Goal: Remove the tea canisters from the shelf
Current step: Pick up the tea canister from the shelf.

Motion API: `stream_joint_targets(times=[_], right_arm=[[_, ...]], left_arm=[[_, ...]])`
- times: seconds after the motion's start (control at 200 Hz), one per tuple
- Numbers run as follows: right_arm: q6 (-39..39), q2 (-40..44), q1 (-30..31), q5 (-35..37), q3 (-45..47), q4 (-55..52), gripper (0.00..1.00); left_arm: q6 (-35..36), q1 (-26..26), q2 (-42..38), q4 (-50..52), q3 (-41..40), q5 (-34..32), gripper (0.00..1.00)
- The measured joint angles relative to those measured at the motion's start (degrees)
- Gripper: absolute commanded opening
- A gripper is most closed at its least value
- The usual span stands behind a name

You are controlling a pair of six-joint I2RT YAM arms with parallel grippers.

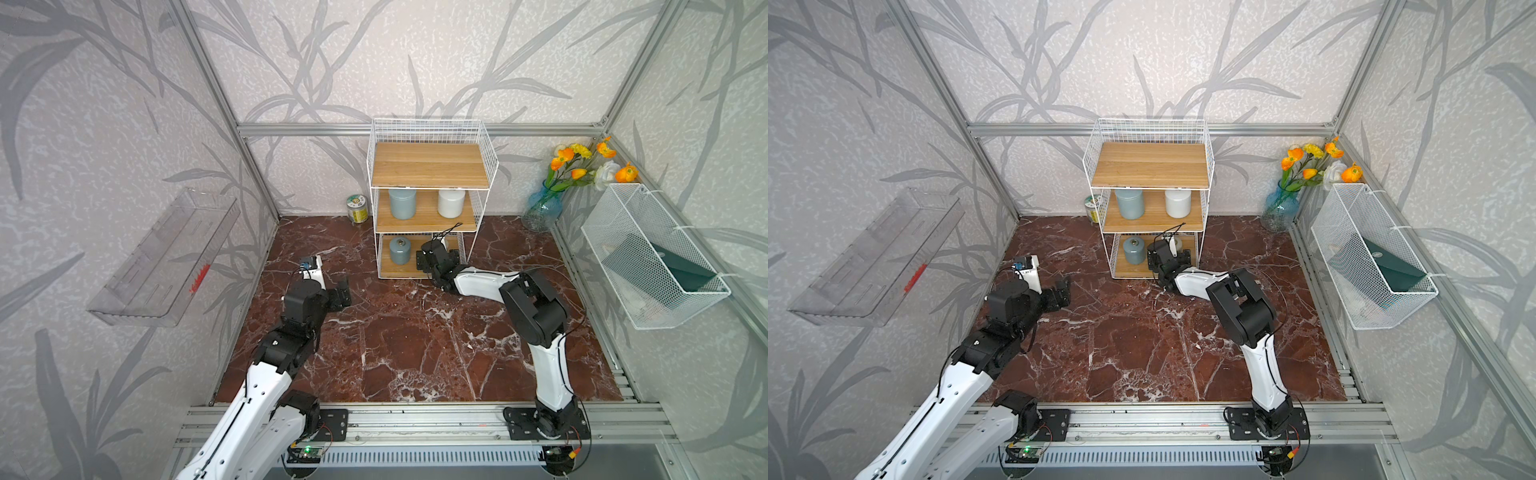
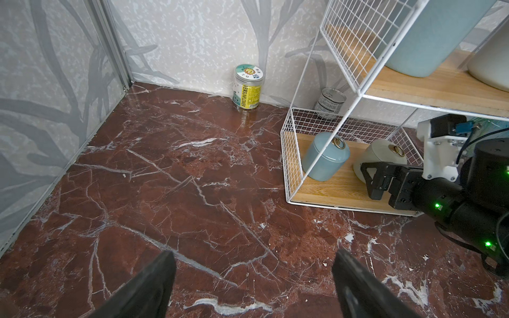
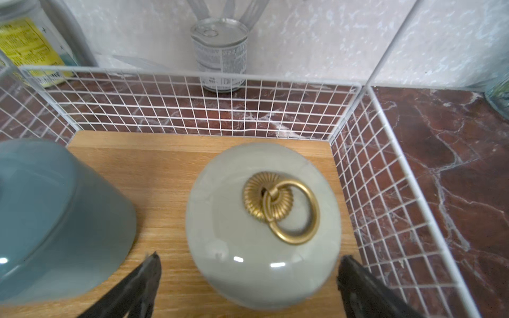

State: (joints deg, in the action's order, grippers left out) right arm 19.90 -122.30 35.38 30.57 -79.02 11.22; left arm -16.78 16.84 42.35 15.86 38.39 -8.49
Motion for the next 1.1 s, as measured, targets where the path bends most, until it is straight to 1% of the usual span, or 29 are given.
stream_joint_targets(times=[0.235, 0.365, 0.5, 0.8, 1.1], right_arm=[[1.97, -1.14, -0.68, -0.72, -3.58, -5.07, 0.99], [2.38, -2.91, -1.11, -0.55, -8.31, -9.11, 0.99], [2.14, -4.9, -1.16, -0.68, -11.02, -12.63, 0.99], [2.34, -6.56, -2.62, 0.0, -12.63, -15.15, 1.0], [2.82, -7.37, -2.64, -0.26, -14.05, -16.74, 0.9]], left_arm=[[0.0, 0.0, -0.22, -0.02, -0.09, -0.17, 0.9], [0.0, 0.0, -0.28, 0.0, -0.44, -0.33, 0.9], [0.0, 0.0, -0.37, -0.04, -0.76, -0.44, 0.9], [0.0, 0.04, -1.03, -0.04, -1.16, -0.48, 0.9], [0.0, 0.04, -1.05, -0.24, -1.4, -0.46, 0.9]])
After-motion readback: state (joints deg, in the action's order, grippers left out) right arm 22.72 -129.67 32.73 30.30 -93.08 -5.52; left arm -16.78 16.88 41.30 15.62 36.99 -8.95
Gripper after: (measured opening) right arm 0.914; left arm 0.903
